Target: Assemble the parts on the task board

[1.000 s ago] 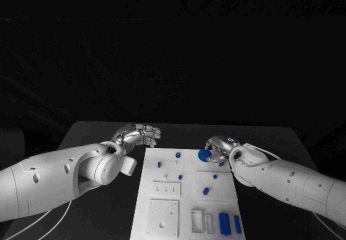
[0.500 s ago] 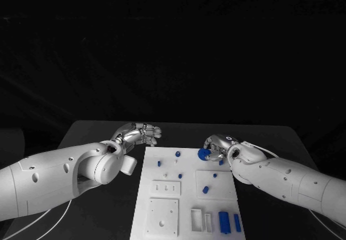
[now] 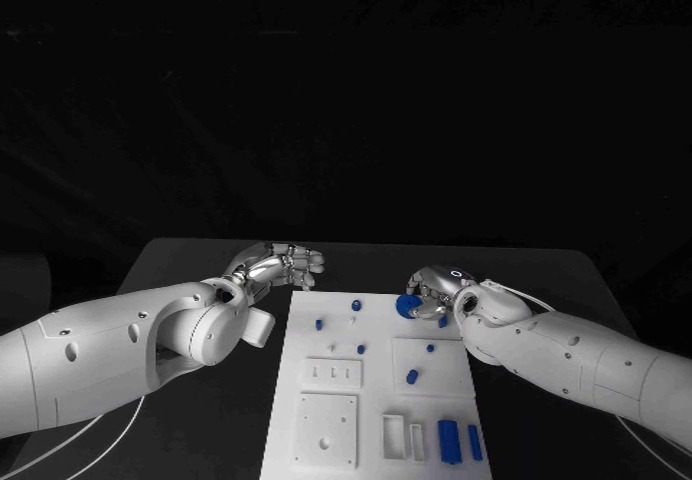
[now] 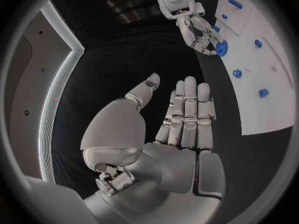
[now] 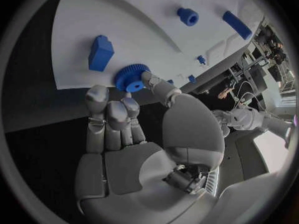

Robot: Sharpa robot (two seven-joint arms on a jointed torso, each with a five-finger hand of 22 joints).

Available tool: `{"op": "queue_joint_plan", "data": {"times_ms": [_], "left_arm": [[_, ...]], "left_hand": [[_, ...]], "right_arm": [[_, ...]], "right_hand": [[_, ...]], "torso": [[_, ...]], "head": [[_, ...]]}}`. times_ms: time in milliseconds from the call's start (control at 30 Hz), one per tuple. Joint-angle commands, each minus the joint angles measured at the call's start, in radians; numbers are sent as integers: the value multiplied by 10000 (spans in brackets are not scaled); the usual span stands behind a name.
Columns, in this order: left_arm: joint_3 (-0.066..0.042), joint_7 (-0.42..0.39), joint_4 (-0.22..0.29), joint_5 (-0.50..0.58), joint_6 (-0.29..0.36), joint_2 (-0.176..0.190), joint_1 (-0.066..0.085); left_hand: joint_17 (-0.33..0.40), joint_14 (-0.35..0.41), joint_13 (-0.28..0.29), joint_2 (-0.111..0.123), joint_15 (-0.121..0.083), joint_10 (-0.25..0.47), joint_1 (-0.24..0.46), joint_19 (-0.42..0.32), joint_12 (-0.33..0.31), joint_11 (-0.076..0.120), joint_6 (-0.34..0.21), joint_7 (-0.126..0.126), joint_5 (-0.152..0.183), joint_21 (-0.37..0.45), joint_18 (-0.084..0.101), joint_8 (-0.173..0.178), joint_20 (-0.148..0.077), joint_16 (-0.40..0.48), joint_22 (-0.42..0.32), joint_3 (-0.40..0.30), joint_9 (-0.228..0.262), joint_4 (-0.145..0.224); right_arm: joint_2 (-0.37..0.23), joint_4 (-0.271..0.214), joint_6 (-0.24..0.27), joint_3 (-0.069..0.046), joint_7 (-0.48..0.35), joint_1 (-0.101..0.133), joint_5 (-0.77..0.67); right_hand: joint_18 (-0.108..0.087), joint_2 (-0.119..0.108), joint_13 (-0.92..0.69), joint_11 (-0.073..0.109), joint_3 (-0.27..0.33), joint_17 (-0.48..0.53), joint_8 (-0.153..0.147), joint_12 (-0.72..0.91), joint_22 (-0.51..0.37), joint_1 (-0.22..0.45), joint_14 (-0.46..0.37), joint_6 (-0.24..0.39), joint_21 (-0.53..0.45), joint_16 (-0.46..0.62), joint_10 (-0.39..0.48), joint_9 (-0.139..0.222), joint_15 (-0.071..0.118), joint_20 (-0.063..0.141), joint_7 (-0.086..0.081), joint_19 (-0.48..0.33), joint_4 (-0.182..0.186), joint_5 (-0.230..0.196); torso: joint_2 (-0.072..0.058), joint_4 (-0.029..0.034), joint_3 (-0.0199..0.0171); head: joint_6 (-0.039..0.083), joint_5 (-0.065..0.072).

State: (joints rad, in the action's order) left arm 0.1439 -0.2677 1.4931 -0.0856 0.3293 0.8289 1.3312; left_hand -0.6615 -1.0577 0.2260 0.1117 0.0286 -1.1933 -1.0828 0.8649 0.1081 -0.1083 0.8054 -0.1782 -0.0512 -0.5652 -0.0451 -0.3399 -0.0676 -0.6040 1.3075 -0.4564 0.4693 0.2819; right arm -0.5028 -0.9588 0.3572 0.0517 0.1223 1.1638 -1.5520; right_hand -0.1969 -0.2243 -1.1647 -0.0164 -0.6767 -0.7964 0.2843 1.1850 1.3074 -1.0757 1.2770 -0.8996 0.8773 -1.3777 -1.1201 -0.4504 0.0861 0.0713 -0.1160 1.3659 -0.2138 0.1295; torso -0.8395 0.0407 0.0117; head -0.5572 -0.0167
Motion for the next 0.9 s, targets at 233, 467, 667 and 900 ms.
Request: {"op": "queue_joint_plan", "data": {"times_ms": [233,467,667,900], "left_arm": [[-8,-43,37,-62,-143,-5,11],[-14,-52,44,-63,-136,-2,11],[-14,-52,45,-63,-140,-5,11],[-15,-57,56,-63,-134,11,12]], "left_hand": [[-13,75,17,47,23,6,69,-74,-38,-36,-20,-31,-21,-40,-182,68,-8,-48,176,-69,16,-16],[-13,76,25,40,25,5,90,-77,-48,-38,-17,-32,-21,-44,-179,70,-5,-48,175,-68,20,-33],[-13,76,28,35,26,5,95,-77,-51,-38,-18,-32,-21,-45,-179,72,-5,-49,175,-69,21,-38],[-14,76,33,29,26,5,100,-78,-57,-39,-18,-32,-22,-48,-180,74,-5,-49,174,-71,22,-42]], "right_arm": [[-46,51,-1234,120,393,-146,-788],[-64,-40,-1304,122,485,-145,-995],[-85,-97,-1077,122,465,-145,-995],[-214,-493,-290,120,524,-143,-1229]], "right_hand": [[-649,287,124,216,-470,-122,394,60,206,94,42,-885,171,146,26,-200,275,-27,92,-89,195,194],[-649,473,233,276,-758,-177,438,0,204,388,60,-1034,233,263,50,-273,332,-79,155,-178,421,678],[-649,563,254,287,-791,-207,446,10,201,464,74,-1067,267,280,37,-295,341,-79,165,-182,418,785],[-649,565,266,302,-788,-240,456,29,198,555,89,-1100,304,285,17,-317,357,-68,180,-164,433,793]], "torso": [[12,-15,-5],[18,-22,9],[17,-9,-8],[13,-16,6]], "head": [[-39,-13],[-46,4],[-37,27],[-12,11]]}}
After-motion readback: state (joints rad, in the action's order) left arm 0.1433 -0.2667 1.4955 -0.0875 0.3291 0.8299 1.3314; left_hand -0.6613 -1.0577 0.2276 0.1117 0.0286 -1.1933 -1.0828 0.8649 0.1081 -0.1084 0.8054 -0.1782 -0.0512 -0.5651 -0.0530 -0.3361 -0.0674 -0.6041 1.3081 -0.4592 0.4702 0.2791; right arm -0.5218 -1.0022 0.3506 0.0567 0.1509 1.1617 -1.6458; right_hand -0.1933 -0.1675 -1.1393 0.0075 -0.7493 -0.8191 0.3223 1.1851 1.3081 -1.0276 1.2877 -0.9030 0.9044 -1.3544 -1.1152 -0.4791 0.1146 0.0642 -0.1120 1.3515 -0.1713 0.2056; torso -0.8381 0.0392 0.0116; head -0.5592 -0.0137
